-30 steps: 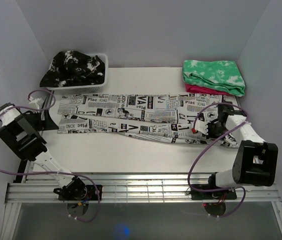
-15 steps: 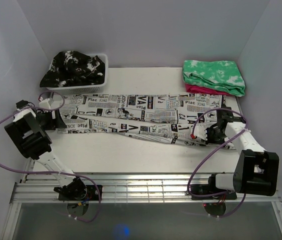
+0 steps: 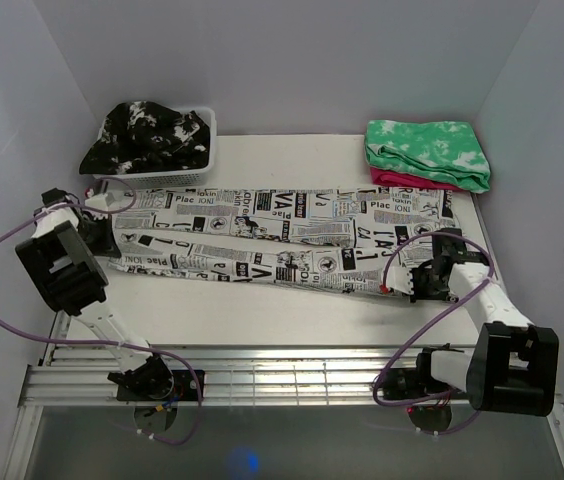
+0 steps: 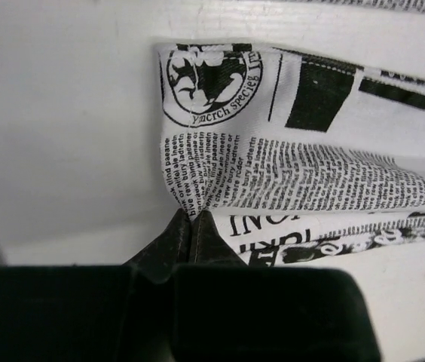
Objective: Fold and stack the trousers
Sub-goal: Flatten the trousers out
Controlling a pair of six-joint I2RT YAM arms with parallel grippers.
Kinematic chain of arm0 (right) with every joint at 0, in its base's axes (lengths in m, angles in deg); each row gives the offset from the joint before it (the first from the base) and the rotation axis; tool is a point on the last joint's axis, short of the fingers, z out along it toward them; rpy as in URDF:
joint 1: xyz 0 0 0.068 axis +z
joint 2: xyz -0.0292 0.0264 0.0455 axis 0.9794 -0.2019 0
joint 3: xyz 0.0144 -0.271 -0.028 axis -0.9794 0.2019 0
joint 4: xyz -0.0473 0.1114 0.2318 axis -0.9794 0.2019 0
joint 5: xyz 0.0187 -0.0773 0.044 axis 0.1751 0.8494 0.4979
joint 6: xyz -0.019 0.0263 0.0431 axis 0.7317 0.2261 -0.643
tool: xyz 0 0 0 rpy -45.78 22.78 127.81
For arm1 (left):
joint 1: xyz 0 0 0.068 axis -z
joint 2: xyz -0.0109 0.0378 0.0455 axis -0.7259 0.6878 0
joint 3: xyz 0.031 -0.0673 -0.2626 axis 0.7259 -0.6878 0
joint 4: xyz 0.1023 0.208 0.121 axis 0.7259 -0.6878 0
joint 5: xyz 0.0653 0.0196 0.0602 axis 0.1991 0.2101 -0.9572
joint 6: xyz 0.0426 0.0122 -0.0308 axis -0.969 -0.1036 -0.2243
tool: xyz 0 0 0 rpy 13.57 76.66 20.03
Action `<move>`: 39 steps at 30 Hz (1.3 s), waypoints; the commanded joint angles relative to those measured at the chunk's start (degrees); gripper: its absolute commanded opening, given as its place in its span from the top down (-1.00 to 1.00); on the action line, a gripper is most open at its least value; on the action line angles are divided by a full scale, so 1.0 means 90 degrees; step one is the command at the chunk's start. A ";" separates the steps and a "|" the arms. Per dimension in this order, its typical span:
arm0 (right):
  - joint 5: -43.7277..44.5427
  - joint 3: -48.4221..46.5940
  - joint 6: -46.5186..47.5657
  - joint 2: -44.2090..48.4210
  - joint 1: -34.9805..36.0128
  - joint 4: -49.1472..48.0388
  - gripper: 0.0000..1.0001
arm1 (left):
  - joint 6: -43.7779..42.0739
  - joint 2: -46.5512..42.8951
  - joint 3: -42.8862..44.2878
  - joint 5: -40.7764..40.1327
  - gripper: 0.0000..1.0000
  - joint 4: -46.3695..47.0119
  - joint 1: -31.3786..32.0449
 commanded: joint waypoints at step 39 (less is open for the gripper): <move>-0.1032 -0.3229 -0.4212 -0.2631 -0.0464 0.1456 0.00 | -0.1811 -0.1271 -0.0839 0.0713 -0.32 -0.0635 0.0504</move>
